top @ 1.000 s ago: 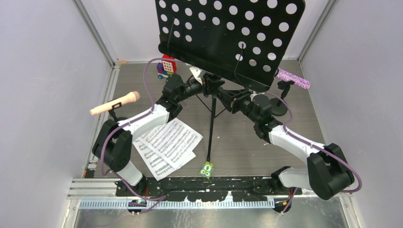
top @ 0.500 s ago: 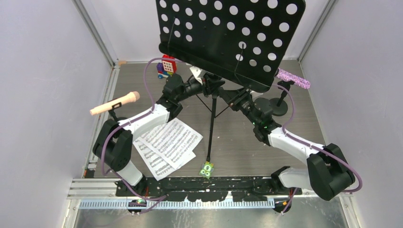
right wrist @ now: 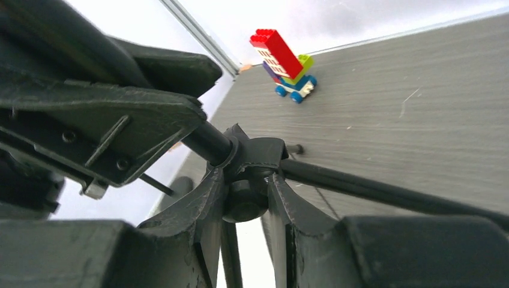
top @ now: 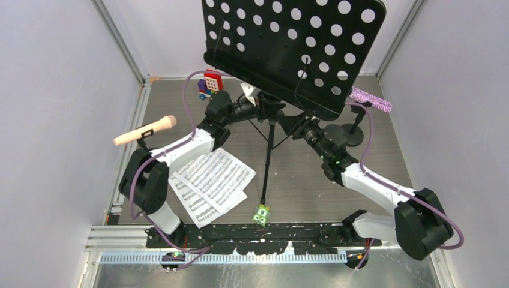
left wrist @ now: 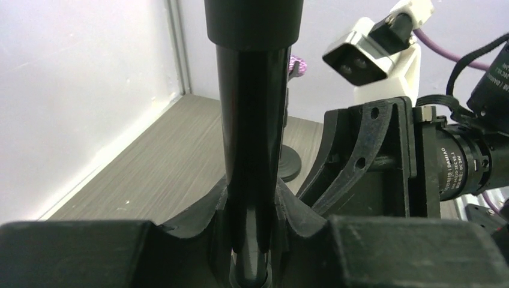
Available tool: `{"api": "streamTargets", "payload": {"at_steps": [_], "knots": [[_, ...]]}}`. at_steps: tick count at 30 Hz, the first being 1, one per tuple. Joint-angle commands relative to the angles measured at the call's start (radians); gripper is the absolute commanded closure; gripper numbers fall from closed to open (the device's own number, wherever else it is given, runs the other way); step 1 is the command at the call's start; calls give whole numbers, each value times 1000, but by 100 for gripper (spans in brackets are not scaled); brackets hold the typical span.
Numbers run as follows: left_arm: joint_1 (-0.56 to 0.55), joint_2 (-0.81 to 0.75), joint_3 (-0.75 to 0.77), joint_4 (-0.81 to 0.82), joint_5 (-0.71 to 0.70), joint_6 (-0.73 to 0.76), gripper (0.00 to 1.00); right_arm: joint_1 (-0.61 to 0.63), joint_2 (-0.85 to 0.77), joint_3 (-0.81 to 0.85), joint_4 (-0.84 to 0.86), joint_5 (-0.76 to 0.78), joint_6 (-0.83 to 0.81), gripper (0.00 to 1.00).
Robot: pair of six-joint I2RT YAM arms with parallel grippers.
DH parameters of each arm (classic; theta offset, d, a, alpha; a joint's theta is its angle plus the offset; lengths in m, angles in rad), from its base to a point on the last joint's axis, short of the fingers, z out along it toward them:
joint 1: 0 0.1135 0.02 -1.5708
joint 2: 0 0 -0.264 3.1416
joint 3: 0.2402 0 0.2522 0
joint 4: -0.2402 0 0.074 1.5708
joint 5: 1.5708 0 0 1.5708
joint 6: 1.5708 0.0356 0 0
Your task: Pack up the instrument practice props
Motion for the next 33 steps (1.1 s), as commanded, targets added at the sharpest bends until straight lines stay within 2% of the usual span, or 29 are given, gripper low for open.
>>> {"api": "streamTargets", "payload": {"at_steps": [1, 7, 13, 14, 16, 18, 19, 21, 25, 28, 30, 33], "knots": [[22, 43, 13, -107, 74, -77, 100, 35, -97, 28, -66, -42, -304, 99], [23, 71, 63, -131, 130, -78, 100, 113, -153, 40, -181, 40, -516, 99], [24, 92, 80, -136, 163, -84, 100, 208, -179, 37, -208, 234, -586, 99], [23, 90, 76, -132, 166, -85, 100, 210, -189, 37, -209, 295, -557, 91], [23, 85, 70, -132, 180, -84, 100, 210, -223, 36, -220, 414, -481, 66], [25, 85, 70, -138, 205, -82, 100, 210, -275, 34, -247, 458, -431, 51], [24, 89, 72, -141, 220, -80, 100, 210, -319, 33, -268, 494, -382, 46], [24, 103, 83, -146, 254, -85, 100, 209, -384, 31, -334, 581, -261, 42], [24, 153, 101, -86, 326, -145, 100, 209, -489, 40, -539, 701, -13, 41], [23, 197, 99, 32, 363, -237, 100, 209, -520, 24, -625, 691, 117, 41], [22, 224, 98, 112, 387, -299, 100, 208, -519, 23, -701, 686, 260, 40], [14, 236, 93, 145, 399, -320, 100, 208, -493, 21, -750, 641, 403, 39]]}}
